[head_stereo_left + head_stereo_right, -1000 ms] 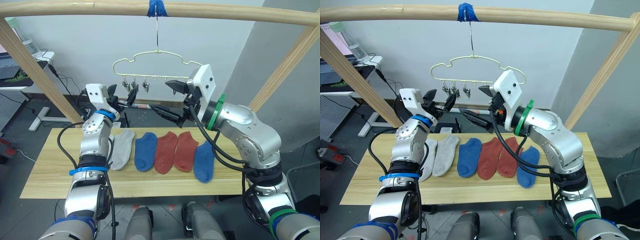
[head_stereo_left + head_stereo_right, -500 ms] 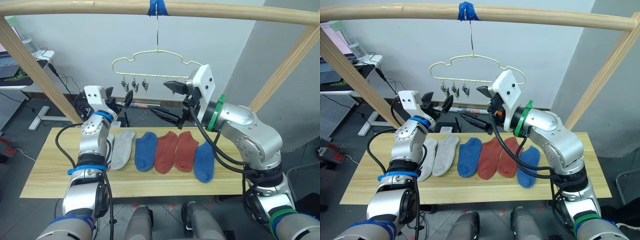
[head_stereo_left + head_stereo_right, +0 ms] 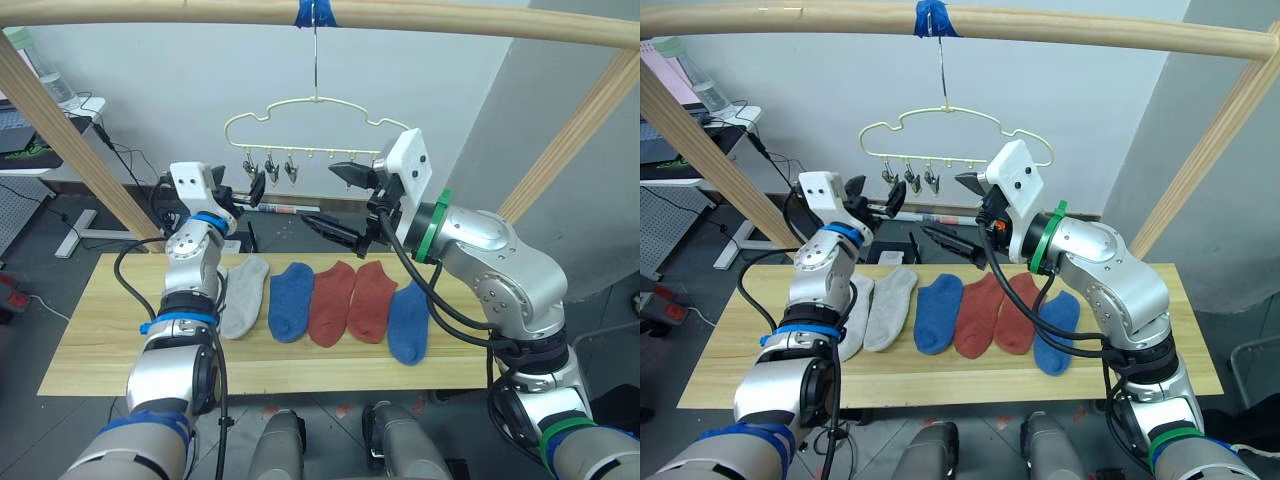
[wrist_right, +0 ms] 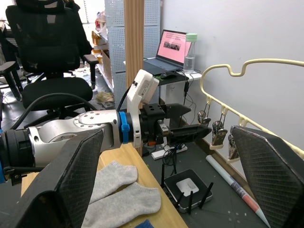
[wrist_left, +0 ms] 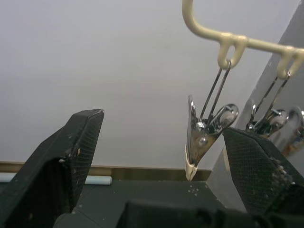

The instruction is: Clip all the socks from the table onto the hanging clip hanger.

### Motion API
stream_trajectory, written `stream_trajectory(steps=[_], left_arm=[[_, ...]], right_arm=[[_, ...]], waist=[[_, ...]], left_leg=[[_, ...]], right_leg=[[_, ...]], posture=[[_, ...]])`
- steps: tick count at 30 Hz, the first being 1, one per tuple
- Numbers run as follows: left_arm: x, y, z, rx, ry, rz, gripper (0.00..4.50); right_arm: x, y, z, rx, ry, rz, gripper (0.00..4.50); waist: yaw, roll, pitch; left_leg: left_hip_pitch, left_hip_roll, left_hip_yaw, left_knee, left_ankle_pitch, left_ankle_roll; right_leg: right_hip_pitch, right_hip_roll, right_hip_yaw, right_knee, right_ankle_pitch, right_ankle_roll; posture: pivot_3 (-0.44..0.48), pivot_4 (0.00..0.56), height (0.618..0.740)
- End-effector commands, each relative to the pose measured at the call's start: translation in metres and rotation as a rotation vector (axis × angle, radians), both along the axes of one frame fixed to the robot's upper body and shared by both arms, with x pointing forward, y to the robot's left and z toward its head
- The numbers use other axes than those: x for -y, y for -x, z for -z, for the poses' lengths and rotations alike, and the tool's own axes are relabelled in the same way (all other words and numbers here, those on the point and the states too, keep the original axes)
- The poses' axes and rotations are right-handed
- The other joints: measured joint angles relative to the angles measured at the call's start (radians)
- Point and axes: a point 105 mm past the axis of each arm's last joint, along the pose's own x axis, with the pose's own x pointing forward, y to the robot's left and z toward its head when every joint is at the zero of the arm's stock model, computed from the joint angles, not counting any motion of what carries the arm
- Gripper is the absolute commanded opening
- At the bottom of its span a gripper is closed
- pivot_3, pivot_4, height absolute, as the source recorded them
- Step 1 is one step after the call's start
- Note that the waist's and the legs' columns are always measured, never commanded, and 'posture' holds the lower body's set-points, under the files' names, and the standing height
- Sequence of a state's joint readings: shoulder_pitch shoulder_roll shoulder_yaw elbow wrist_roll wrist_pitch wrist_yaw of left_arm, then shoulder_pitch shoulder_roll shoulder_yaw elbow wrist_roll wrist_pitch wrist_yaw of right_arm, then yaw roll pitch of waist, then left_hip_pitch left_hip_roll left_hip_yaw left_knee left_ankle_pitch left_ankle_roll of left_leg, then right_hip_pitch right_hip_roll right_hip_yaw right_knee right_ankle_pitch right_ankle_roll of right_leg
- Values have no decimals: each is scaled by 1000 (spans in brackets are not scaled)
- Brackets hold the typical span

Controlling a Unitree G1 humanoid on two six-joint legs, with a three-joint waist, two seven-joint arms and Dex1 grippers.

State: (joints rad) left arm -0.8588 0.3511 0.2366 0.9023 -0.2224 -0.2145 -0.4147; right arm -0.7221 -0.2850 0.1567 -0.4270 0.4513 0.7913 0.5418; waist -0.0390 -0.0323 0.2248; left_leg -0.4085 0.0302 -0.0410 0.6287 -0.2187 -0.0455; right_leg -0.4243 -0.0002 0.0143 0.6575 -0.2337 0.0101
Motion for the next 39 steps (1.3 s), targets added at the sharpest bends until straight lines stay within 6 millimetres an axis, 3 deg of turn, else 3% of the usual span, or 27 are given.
stream_trajectory(steps=[1,15,23,39], left_arm=[[-5,0,-22,76,-13,-20,4468],[0,1,-32,121,-18,6,4468],[4,1,-32,122,-25,24,2537],[10,0,-40,138,-26,57,2537]], right_arm=[[0,9,-18,80,-24,-16,4500],[1,7,-15,88,-8,-5,4500],[1,7,-14,84,-12,-1,4500],[2,5,-14,77,-18,8,4500]], waist=[[0,0,0],[-2,0,0],[-2,0,0],[-2,0,0]], left_leg=[[0,0,0,0,0,0],[0,0,0,0,0,0],[0,0,0,0,0,0],[0,0,0,0,0,0]], right_leg=[[0,0,0,0,0,0],[0,0,0,0,0,0],[0,0,0,0,0,0],[0,0,0,0,0,0]], posture=[[-71,224,740],[-69,223,740],[-66,224,740],[-64,217,740]])
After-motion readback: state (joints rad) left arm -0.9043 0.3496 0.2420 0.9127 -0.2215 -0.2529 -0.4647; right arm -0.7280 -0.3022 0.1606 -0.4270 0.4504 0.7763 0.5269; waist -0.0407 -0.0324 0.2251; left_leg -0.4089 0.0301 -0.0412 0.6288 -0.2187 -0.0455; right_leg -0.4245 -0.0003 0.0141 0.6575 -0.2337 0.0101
